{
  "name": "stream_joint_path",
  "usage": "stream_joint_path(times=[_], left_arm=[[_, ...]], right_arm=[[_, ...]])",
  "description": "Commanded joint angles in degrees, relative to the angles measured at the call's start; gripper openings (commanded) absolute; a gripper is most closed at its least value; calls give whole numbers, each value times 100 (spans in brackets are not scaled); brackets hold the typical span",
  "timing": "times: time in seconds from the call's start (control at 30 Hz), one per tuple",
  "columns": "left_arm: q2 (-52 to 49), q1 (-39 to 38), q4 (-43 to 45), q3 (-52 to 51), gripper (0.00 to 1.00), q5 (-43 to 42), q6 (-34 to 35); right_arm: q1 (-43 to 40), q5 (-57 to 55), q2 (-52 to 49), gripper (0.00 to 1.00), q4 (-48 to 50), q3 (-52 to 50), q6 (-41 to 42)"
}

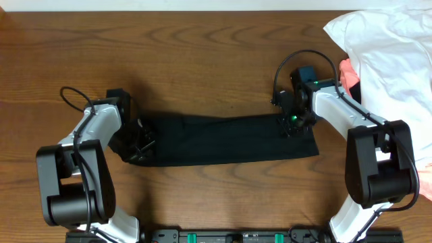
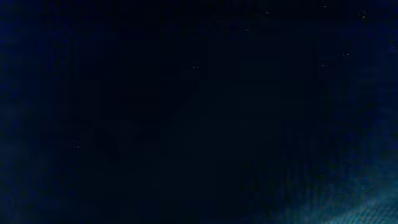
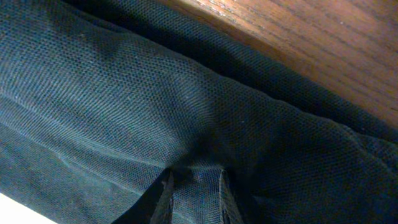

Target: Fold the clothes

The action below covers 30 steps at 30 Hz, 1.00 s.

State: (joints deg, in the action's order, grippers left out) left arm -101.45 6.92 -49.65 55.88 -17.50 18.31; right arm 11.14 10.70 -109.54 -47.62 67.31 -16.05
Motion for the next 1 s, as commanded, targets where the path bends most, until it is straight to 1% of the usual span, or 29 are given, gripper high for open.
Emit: stream_joint_path(times=[0.0, 0.13, 0.23, 0.63, 0.67, 0.7, 0.9, 0.93, 0.97], left_arm=[[-101, 127, 483, -96, 6, 1121, 219], [-109, 146, 1174, -96, 7, 1117, 260], [-122, 149, 1425, -96, 7, 1281, 260], [-122, 155, 1241, -380, 12, 1910, 214], [-122, 157, 1226, -424, 16, 1932, 214], [-122, 162, 1196, -435, 17, 1930, 219], [-37, 164, 988, -308, 17, 1777, 212], [0, 164, 898, -240, 21, 1770, 212], [44, 164, 811, -181, 23, 1773, 205]], right_arm=[[28, -170, -149, 24, 26, -164, 17], [28, -170, -149, 24, 20, -164, 17], [22, -170, -149, 25, 7, -164, 15], [-48, -173, -149, 26, 11, -164, 15], [-59, -173, -149, 26, 9, -164, 15], [-68, -173, -149, 26, 9, -164, 15], [-131, -170, -149, 26, 9, -164, 17], [-138, -170, -149, 26, 9, -164, 17], [-144, -170, -149, 26, 11, -164, 15]])
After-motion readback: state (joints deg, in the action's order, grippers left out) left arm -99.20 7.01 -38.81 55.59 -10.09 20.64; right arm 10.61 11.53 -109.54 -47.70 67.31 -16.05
